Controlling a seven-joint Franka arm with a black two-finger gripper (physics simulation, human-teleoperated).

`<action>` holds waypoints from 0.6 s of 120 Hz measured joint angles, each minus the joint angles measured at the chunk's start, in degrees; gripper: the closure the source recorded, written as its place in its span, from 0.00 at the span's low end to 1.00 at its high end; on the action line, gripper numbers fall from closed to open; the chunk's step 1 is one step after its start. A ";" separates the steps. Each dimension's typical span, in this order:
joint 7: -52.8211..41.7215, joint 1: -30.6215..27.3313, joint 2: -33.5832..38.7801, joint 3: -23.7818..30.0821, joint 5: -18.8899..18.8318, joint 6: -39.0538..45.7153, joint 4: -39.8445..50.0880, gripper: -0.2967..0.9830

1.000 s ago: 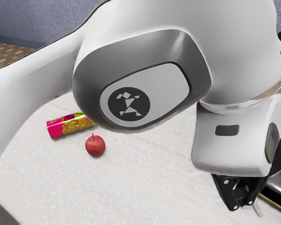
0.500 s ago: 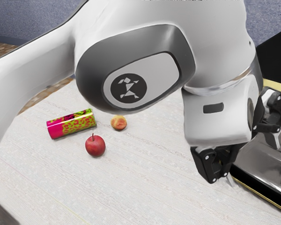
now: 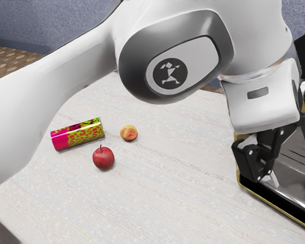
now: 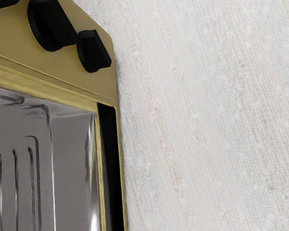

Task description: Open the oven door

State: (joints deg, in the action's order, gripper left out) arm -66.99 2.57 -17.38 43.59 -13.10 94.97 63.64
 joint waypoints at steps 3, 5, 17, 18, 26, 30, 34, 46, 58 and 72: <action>0.18 0.12 -0.29 0.00 -0.38 0.05 -0.50 0.23; 0.29 0.16 -0.49 0.00 -0.61 0.09 -0.76 0.23; 0.92 0.34 -1.32 0.00 -1.49 0.47 -2.03 0.23; 0.97 0.39 -1.40 0.00 -1.53 0.50 -2.12 0.23; 1.33 1.04 -2.44 -0.03 -1.93 0.73 -3.35 0.23; 1.50 1.57 -3.02 -0.05 -2.23 0.83 -3.89 0.23; 1.65 1.89 -3.47 -0.07 -2.51 0.91 -4.23 0.23; 2.07 2.22 -4.43 -0.51 -3.10 1.15 -4.63 0.23; 2.43 2.23 -5.18 -1.19 -3.40 1.61 -4.83 0.23; 2.77 2.24 -5.45 -1.69 -3.56 2.47 -5.13 0.23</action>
State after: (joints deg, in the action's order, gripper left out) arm -64.22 4.82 -22.83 41.90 -16.66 97.44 58.51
